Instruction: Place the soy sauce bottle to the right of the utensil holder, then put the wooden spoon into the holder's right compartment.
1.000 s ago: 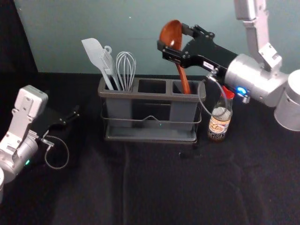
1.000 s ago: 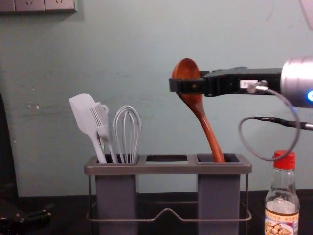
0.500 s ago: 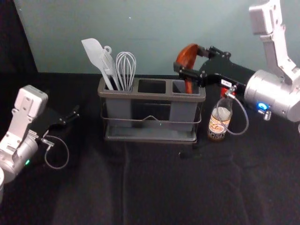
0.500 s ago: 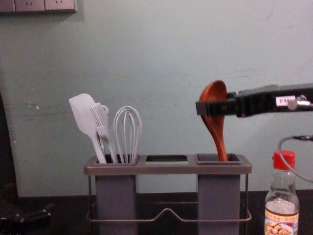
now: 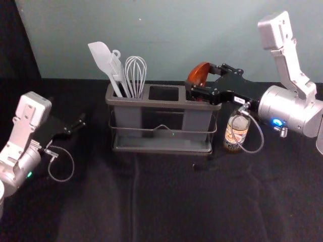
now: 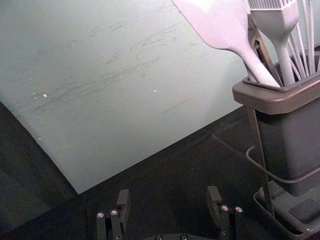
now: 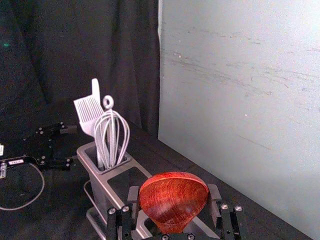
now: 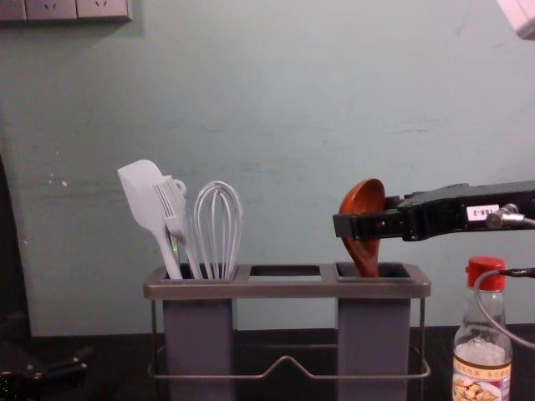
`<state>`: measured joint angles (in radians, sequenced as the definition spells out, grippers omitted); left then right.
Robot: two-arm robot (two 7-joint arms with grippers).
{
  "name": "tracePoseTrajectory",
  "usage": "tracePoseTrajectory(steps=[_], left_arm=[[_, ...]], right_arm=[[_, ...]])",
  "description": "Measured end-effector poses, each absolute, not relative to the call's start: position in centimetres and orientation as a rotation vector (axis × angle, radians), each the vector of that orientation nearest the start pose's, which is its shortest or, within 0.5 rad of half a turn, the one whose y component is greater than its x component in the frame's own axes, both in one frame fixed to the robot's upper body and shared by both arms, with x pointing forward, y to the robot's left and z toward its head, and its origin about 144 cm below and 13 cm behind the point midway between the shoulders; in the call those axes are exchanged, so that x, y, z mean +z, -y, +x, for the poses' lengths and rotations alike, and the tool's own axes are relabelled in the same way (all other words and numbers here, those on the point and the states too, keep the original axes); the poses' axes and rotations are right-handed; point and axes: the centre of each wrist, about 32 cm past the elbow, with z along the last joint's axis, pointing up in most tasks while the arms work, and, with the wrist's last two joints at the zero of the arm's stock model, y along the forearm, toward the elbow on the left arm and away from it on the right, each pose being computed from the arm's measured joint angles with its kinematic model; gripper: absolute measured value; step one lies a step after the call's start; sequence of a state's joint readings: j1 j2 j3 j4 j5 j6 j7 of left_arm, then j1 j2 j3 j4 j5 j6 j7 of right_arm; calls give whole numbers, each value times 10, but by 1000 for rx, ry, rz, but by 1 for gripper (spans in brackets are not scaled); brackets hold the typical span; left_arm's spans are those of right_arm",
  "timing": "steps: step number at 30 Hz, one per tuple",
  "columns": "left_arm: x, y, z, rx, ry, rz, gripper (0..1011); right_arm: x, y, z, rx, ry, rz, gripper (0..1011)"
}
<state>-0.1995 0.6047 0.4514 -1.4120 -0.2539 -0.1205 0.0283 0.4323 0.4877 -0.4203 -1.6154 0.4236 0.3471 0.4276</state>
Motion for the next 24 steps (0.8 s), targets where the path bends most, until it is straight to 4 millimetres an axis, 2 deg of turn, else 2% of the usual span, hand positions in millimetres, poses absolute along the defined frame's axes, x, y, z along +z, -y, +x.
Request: tracePoseTrajectory(steps=[8,15,24], left_arm=[[1140,-310,489,1248,285,305,1005],[1140,-310,489,1248,285,304,1005],[1140,-310,489,1248,285,304,1005]], right_arm=[[1278,243,535,-792,58,-205,839],[1279,243,535,-792,59,-205,1002],[1279,243,533,-793,61,-203,1003]])
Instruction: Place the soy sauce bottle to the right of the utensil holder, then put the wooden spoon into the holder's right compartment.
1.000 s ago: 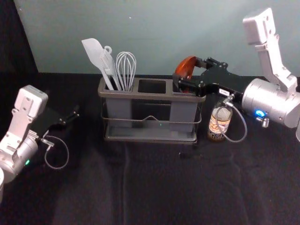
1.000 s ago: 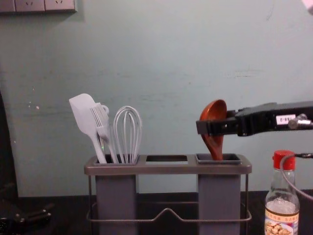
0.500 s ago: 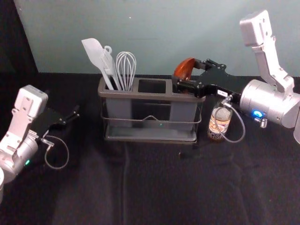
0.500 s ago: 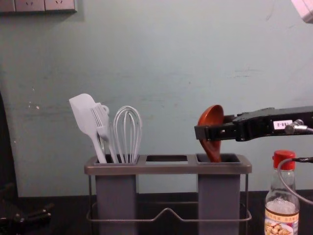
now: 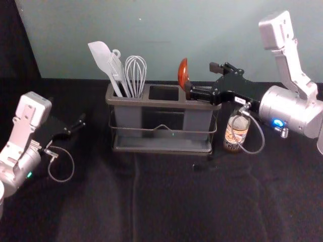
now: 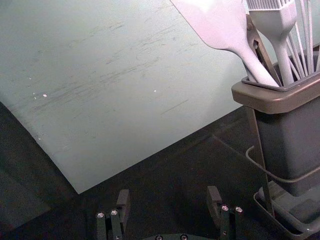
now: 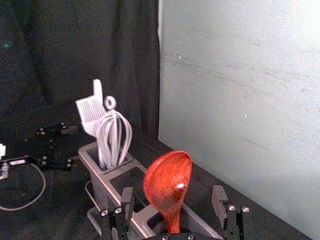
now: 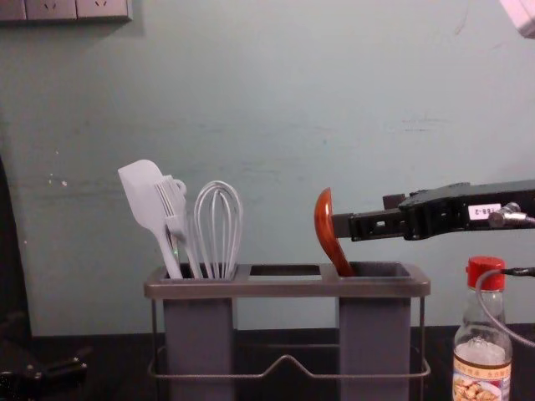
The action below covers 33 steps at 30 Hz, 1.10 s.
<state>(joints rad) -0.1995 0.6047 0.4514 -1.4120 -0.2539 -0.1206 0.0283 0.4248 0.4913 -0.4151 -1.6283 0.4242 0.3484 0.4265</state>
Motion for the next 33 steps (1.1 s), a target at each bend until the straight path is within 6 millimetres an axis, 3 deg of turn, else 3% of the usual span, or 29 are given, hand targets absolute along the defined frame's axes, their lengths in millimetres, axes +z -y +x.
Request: tracePoseTrajectory(steps=[6,16,21,33], left_arm=[[1140,-310,489,1248,285,304,1005],[1140,-310,489,1248,285,305,1005],[1140,-310,489,1248,285,305,1005],[1140,-310,489,1248,285,304,1005]], right_arm=[[1283,243,514,-849,85,-170,1003],[1271,251,456,-977,128,-66,1003],[1242,257,417,-1041,160,-6,1003],[1180,258,377,-1148,218,67,1003]])
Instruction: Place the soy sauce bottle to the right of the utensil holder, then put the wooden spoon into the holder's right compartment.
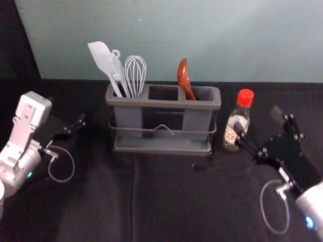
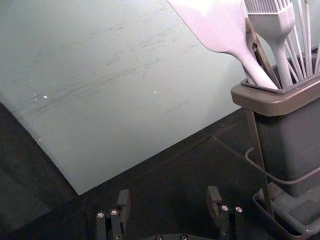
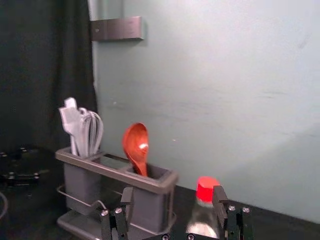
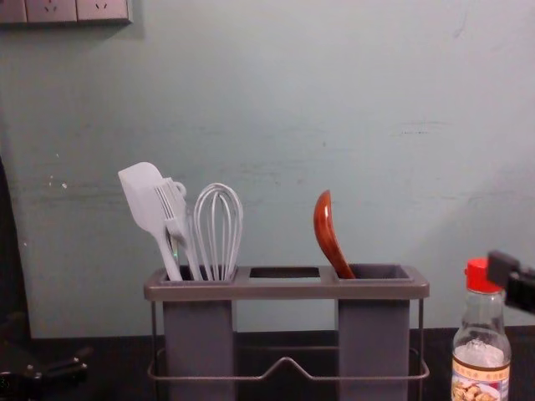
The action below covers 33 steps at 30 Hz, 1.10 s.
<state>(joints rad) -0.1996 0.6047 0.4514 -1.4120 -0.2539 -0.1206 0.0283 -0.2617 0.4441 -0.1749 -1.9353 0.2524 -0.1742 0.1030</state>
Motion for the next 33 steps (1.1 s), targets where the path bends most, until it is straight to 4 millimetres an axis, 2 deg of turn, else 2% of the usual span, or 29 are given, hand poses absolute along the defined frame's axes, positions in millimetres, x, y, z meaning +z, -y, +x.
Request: tracePoseTrajectory(steps=[6,13,33], left_arm=[[1140,-310,489,1248,285,304,1005],[1140,-310,489,1248,285,305,1005],[1140,-310,489,1248,285,305,1005]], right_arm=[[1151,255,373,-1209,123,75,1003],[1134,253,371,-1231,40,50,1003],[1131,252,373,-1221,34,36,1003]])
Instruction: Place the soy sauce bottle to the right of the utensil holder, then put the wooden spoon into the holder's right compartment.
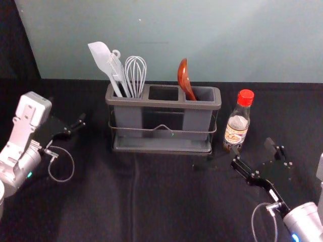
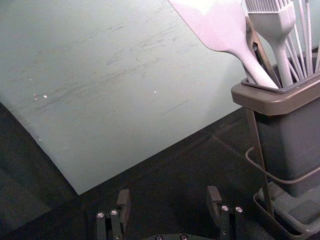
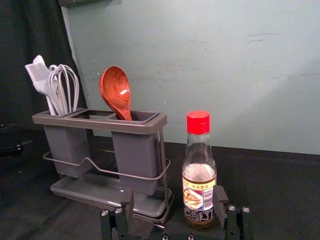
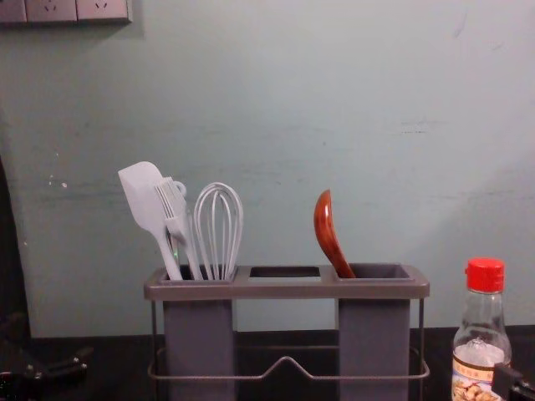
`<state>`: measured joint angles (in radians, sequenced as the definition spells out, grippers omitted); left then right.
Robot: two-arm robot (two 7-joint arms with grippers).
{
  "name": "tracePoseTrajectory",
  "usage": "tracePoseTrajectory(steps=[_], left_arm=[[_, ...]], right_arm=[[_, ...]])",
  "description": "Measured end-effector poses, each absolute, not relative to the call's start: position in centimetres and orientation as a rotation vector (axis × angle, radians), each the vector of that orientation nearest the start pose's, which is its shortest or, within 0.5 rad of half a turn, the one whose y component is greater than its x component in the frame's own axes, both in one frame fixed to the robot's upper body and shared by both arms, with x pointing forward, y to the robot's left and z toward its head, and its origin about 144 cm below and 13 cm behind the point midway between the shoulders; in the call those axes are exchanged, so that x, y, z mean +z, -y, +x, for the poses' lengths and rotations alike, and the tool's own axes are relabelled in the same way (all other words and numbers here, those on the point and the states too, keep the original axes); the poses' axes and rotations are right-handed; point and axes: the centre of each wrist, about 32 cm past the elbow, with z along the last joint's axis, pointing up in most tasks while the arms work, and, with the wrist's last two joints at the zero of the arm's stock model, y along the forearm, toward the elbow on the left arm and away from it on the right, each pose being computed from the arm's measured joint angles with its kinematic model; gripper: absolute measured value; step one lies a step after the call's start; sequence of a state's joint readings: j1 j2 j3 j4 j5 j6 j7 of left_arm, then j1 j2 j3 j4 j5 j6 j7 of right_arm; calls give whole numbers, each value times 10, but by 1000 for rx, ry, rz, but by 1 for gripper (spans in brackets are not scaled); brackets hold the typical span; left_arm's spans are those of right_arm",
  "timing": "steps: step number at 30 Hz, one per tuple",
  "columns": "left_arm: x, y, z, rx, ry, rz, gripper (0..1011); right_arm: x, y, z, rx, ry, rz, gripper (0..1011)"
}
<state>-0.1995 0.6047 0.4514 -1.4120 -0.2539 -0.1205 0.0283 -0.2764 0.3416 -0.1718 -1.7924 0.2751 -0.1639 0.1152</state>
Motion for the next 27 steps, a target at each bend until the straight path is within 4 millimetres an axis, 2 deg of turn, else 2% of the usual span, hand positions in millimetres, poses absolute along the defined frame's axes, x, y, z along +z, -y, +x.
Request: tracePoseTrajectory(steps=[27], left_arm=[[1140,-310,489,1248,285,304,1005]], right_arm=[[1131,251,373,-1221,32,39,1002]])
